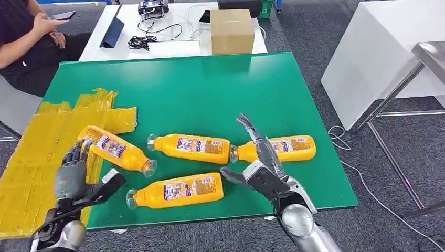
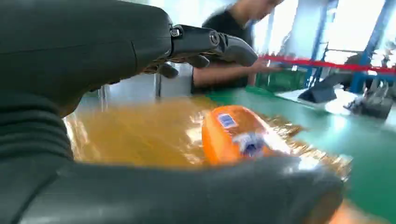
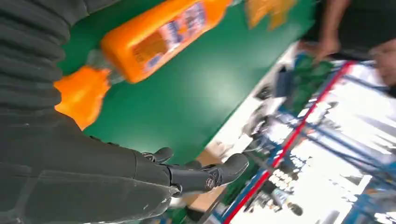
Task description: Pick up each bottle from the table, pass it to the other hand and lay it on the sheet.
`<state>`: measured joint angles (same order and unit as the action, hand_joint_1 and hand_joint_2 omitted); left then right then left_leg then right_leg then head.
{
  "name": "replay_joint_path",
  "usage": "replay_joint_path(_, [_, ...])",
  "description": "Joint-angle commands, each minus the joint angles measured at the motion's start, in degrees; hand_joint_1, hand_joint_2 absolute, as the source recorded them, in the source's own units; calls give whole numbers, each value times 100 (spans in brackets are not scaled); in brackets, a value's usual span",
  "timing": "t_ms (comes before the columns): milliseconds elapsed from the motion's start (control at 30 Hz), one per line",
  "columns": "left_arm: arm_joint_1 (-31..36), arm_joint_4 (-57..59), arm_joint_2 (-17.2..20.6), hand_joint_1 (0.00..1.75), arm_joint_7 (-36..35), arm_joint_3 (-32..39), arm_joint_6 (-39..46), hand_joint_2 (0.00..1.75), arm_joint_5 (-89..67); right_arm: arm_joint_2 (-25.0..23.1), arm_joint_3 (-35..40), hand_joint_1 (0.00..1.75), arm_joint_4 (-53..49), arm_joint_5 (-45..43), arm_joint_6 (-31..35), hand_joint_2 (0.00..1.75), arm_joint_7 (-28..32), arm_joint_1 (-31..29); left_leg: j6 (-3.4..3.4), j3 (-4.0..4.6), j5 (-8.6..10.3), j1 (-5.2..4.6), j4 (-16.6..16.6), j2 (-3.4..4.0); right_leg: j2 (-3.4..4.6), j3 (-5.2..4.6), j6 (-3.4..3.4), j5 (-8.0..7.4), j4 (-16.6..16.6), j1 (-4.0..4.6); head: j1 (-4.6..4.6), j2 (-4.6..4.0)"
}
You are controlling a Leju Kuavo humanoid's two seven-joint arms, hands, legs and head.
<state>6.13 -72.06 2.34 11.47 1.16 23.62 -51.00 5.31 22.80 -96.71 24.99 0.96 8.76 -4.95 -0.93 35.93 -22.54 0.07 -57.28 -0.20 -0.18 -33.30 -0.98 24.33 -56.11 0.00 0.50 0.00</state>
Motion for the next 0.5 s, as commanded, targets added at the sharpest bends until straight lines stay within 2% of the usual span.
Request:
replay_joint_path(33, [-105,-864,-778,0,900,1387,-1595,0,4548,-71,834,0,1776,971,163,175,-484,-880,5,-32,-17,7,-3,33,33,27,-3,2,8,6,0,0])
replay_joint_path(167, [-111,-879,-755,0,895,1365,-1601,0,4573,-97,857,0,1872,984,171,175,-492,-933,6,-32,-13,5,1,26,25,27,-2,3,8,4,0,0])
replay_joint_path(267, [-158,-1028,-749,0,935,1230,-1659,0,5071,-137,1218,0,2359,1287,154,175,-710,-1232,4,-22,-9,3,2,15,16,20,-2,2,7,2,0,0])
replay_joint_path(500, [-240,-1211,-750,0,957,886,-1503,0,5045,-528,1698,0,3264,1504,222,175,-795,-1674,6,-32,-11,4,2,24,24,27,-1,2,6,4,0,0])
